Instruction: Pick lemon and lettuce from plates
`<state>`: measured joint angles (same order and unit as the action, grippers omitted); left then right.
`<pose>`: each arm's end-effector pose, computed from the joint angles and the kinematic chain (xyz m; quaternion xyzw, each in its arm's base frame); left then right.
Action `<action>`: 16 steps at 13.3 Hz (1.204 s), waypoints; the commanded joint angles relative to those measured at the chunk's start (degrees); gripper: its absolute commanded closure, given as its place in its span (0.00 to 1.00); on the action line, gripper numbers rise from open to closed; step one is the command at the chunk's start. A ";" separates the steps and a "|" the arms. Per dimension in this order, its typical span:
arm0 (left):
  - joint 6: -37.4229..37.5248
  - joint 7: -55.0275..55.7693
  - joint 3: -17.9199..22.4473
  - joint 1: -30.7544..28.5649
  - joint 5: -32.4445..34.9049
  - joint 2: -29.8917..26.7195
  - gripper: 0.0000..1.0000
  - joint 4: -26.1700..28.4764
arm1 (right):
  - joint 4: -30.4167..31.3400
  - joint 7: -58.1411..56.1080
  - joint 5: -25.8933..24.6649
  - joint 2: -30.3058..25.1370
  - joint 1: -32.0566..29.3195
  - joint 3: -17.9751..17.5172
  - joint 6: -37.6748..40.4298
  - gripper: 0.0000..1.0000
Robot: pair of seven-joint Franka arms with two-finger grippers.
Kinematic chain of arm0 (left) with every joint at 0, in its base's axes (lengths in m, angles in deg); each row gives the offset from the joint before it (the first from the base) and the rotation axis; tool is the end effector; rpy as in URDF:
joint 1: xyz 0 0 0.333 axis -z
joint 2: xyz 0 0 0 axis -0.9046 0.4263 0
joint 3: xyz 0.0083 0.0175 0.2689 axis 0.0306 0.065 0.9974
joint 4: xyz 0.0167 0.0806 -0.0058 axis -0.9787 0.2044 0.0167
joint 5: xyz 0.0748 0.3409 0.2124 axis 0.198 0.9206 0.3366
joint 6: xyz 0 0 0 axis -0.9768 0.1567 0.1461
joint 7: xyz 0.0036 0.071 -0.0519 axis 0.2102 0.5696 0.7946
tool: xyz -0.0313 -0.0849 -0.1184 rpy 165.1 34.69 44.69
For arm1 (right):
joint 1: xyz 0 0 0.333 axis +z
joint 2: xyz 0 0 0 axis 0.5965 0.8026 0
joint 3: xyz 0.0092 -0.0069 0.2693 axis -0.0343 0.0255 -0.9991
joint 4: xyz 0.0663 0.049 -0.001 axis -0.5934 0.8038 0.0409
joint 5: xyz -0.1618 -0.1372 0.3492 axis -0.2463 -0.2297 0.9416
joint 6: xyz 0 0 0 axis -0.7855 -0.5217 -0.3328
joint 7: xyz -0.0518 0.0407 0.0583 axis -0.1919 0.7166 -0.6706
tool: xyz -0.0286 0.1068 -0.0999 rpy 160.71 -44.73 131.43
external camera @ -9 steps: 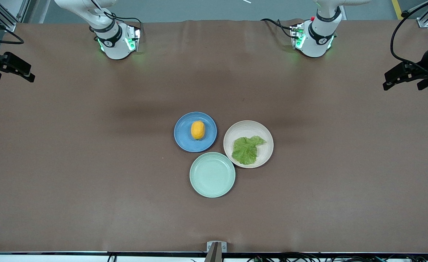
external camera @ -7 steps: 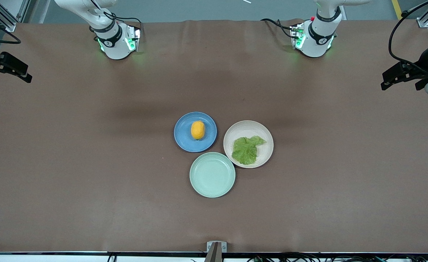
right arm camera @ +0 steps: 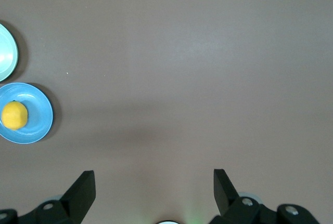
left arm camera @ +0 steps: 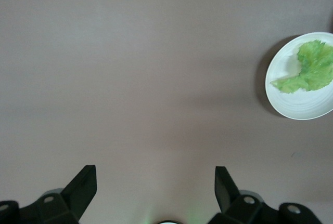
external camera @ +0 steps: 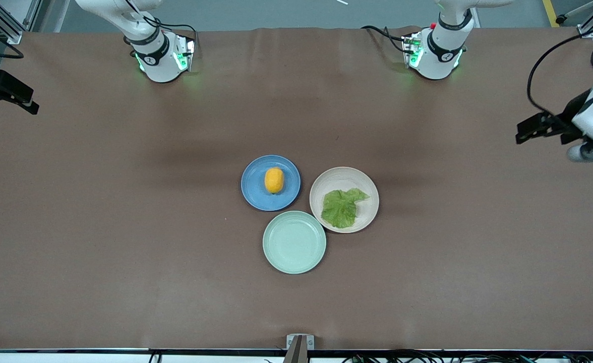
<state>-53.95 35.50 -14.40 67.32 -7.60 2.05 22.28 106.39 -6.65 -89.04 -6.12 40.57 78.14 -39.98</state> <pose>0.5840 -0.0344 0.4821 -0.9978 0.0199 0.0633 0.0044 0.5363 -0.0144 0.5910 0.9997 -0.0244 -0.0085 0.0053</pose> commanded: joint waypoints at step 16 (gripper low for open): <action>-38.34 63.89 -0.56 24.43 -2.16 32.22 0.01 0.44 | 12.63 36.75 5.93 20.19 33.21 -1.73 -31.92 0.00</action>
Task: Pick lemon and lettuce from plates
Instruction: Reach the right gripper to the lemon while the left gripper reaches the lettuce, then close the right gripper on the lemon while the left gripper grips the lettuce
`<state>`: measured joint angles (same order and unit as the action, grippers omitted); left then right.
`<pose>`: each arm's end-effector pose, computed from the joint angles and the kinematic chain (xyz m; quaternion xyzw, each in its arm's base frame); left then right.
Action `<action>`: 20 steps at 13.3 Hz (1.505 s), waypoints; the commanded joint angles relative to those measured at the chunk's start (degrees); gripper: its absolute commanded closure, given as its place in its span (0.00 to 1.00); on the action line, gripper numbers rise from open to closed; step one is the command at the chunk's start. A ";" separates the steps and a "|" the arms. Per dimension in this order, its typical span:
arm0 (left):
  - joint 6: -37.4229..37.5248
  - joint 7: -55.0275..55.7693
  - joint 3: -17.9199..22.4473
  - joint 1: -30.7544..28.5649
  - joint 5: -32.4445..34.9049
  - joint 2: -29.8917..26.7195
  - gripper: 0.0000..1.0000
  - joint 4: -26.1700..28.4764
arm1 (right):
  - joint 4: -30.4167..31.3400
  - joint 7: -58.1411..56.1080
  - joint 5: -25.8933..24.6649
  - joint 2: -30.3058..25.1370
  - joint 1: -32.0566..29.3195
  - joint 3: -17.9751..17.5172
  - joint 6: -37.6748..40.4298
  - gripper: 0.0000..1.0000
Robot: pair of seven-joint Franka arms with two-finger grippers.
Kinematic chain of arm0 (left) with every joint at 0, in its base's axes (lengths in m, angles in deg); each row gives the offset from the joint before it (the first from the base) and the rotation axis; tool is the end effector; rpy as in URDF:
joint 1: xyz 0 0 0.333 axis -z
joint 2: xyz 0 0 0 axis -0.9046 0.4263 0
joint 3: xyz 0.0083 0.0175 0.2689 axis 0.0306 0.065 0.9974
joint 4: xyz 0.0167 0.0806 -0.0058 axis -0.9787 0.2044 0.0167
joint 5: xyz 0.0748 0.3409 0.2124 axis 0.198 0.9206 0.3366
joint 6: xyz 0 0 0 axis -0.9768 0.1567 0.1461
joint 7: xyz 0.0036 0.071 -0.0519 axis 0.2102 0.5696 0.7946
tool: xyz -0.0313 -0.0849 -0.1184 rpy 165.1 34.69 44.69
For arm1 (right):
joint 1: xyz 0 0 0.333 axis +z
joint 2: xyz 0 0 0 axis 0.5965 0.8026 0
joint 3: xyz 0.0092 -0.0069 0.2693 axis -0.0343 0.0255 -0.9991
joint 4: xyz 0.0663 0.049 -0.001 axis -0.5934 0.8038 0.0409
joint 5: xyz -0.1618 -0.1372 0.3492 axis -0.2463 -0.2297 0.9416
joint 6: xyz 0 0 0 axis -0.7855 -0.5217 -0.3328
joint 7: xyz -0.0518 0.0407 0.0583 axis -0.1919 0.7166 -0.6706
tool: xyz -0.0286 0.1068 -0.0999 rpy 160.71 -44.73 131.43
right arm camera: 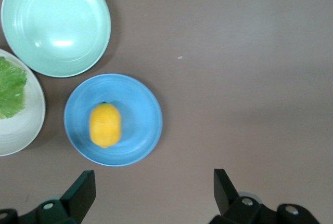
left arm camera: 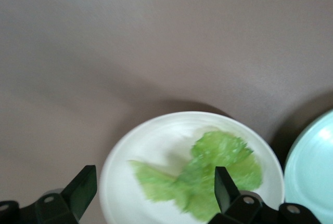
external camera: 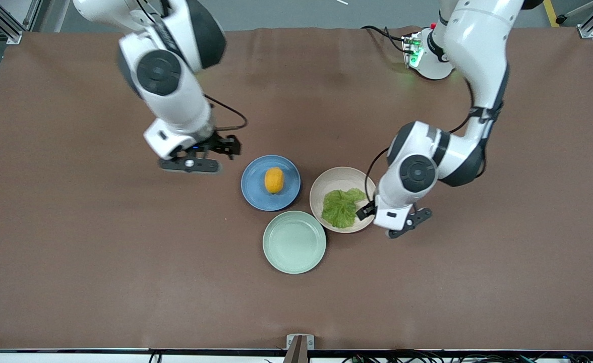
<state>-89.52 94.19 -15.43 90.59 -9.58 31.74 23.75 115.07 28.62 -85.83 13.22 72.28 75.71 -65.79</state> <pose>0.5993 -0.3167 0.1822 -0.9573 -0.2872 0.0333 0.0012 0.5296 0.3513 0.3541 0.9988 -0.0389 -0.0297 0.0055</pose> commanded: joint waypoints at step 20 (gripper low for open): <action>4.58 18.70 0.73 1.17 -0.17 -5.35 1.00 -1.39 | 8.12 3.69 3.88 19.57 8.20 0.79 -33.75 0.67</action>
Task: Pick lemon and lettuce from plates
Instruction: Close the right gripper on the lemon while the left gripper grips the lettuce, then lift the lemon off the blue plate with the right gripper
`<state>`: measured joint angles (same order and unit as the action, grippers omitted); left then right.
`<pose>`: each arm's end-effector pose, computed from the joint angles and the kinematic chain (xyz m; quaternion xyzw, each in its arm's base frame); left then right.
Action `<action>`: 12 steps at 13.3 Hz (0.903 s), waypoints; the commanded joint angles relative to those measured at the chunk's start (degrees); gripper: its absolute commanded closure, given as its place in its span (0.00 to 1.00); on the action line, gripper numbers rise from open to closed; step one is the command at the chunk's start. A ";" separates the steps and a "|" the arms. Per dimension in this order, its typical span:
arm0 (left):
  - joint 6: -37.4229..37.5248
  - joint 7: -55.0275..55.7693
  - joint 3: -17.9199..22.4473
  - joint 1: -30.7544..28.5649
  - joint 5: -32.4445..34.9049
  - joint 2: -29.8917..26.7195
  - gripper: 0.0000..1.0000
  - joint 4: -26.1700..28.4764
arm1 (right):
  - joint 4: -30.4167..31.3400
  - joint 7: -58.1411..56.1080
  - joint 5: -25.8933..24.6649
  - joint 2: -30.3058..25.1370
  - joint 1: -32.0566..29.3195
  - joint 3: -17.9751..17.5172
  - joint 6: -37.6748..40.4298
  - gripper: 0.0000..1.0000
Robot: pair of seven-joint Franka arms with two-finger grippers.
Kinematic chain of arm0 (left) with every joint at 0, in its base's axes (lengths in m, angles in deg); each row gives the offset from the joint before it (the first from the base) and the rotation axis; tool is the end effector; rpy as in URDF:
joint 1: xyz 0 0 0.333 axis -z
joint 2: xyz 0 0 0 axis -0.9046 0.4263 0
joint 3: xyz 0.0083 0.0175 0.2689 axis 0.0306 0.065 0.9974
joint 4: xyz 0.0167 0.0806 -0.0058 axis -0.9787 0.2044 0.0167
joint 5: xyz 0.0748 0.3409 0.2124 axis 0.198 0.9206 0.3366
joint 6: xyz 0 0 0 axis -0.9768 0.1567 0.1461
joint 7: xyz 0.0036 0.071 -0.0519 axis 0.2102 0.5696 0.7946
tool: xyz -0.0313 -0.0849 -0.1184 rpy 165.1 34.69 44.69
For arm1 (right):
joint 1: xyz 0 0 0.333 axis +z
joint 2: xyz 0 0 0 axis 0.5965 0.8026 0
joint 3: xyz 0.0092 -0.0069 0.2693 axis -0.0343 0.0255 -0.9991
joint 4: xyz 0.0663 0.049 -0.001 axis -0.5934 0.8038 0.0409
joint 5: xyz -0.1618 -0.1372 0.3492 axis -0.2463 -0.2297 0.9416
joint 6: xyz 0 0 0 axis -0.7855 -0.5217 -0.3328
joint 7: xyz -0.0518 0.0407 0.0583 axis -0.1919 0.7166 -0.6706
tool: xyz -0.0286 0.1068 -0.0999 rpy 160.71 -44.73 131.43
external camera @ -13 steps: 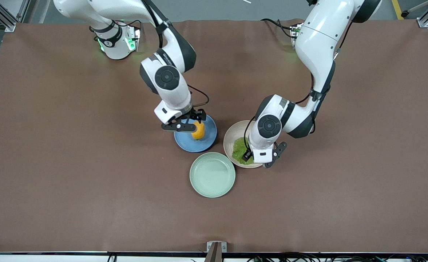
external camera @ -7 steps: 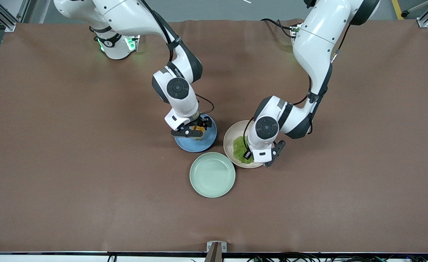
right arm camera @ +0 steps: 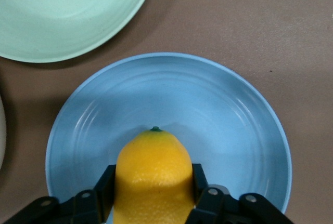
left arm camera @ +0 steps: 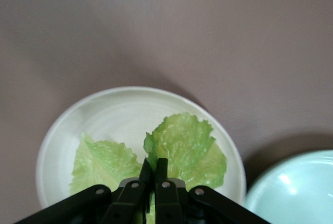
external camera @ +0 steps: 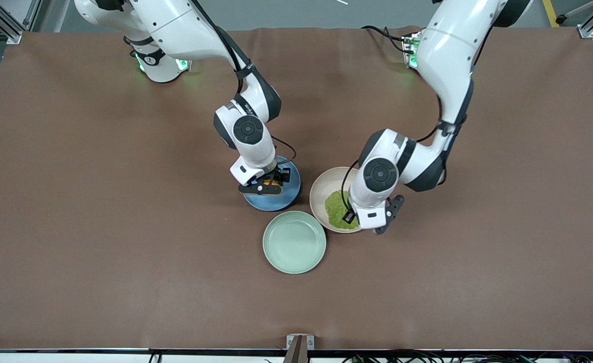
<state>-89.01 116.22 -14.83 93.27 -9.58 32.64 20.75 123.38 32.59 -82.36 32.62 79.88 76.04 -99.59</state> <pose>0.5984 -0.3447 0.1946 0.8938 0.4479 -0.0222 0.0017 0.4916 0.4197 0.1192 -0.9988 0.0375 -0.0084 0.0305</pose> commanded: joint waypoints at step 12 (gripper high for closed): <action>-7.13 -35.42 -0.22 -28.41 -0.88 -4.16 0.84 13.45 | -2.22 -27.58 -0.38 -24.52 -24.15 1.08 37.83 0.75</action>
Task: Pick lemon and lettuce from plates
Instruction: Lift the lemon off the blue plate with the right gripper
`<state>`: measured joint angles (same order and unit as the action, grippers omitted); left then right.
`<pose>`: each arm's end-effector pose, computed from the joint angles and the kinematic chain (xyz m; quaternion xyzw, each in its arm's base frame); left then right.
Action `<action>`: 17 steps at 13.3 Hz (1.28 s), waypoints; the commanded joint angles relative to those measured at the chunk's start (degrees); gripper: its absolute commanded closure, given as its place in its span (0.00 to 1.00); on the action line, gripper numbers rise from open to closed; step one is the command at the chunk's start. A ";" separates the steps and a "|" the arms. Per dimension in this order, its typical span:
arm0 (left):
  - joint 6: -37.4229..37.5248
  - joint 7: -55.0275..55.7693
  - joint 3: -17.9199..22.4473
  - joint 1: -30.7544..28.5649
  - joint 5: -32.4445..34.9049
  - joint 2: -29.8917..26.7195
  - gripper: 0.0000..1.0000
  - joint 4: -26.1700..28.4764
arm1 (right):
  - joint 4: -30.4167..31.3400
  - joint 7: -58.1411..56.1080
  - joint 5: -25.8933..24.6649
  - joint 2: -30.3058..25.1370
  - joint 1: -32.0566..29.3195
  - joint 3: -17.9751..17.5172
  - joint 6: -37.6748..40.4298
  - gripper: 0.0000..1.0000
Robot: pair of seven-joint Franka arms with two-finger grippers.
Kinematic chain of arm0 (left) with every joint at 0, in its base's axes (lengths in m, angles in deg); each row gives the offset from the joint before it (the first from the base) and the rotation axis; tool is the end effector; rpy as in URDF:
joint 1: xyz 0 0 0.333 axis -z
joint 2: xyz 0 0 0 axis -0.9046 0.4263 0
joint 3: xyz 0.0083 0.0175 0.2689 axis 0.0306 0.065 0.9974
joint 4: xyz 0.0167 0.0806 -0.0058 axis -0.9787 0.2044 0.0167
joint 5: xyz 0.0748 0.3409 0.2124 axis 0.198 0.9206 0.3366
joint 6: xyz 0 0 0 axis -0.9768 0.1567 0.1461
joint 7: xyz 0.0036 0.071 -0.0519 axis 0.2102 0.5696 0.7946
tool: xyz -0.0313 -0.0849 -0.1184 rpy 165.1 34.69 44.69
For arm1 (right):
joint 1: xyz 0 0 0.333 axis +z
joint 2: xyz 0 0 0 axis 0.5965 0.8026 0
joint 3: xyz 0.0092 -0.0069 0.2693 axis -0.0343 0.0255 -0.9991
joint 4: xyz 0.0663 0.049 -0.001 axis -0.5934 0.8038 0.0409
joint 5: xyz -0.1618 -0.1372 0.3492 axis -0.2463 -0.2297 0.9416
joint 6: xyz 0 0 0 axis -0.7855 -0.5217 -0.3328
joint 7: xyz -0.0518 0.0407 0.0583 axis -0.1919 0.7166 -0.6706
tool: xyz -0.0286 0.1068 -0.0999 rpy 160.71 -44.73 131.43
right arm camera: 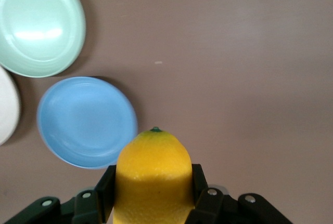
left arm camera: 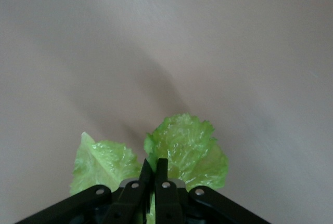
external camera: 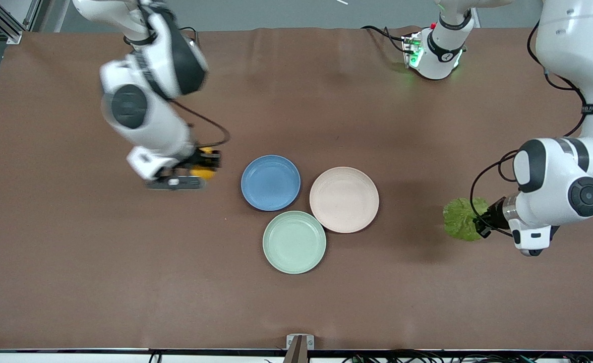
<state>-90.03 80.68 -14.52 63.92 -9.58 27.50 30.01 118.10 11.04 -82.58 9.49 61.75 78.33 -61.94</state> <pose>0.6543 -0.0042 0.1831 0.9153 0.4007 -0.0416 0.0003 0.5710 0.2210 0.3650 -0.9978 0.0079 0.0637 0.0163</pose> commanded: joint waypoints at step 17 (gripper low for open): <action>28.10 -29.67 -1.14 1.11 0.09 -28.71 0.00 -4.57 | 17.47 -26.37 -1.74 15.48 -26.00 -1.30 -33.47 0.73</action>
<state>-65.98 55.22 -15.55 65.13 -9.58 2.78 24.76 135.20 -14.28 -83.80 25.06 37.39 78.19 -94.48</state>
